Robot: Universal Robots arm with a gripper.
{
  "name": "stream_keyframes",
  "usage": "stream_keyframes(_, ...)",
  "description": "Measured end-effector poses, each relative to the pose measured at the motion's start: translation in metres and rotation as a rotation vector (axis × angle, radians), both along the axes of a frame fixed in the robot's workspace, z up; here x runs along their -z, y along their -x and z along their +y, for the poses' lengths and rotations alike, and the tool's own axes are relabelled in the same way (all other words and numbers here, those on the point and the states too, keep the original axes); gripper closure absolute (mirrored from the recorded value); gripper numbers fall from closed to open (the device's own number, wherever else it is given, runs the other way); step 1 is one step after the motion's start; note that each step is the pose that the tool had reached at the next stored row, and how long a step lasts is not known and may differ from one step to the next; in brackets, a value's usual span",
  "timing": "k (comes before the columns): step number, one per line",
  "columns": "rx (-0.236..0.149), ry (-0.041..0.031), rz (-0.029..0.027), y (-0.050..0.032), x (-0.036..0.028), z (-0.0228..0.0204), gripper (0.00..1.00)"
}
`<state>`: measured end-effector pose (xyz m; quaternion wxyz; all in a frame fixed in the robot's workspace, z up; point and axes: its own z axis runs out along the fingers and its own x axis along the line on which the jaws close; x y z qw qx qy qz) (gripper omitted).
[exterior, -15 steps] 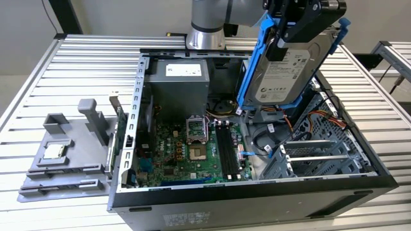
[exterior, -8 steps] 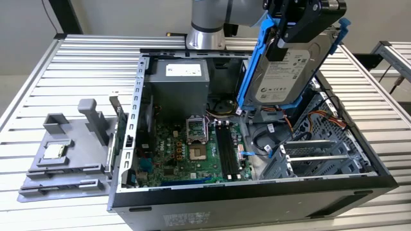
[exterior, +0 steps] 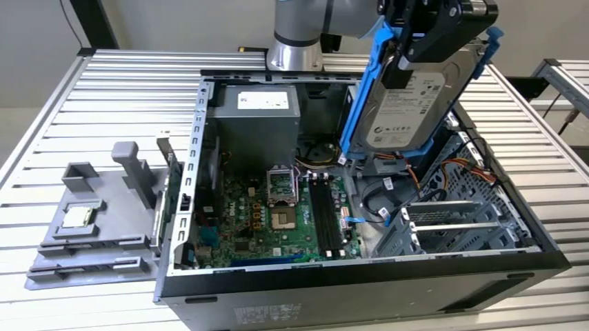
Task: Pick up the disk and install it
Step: 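Pick up the disk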
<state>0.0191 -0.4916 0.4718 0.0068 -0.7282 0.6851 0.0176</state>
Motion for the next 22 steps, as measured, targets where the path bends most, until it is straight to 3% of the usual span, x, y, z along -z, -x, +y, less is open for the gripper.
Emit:
stream_keyframes(8, 0.0, -0.0001, 0.0, -0.0001, 0.0002, -0.0045, 1.0)
stream_keyframes(16, 0.0, -0.0006, 0.0, -0.0013, 0.0008, -0.0192, 1.0)
stream_keyframes(22, 0.0, -0.0075, -0.0009, -0.0064, 0.0015, -0.0313, 1.0)
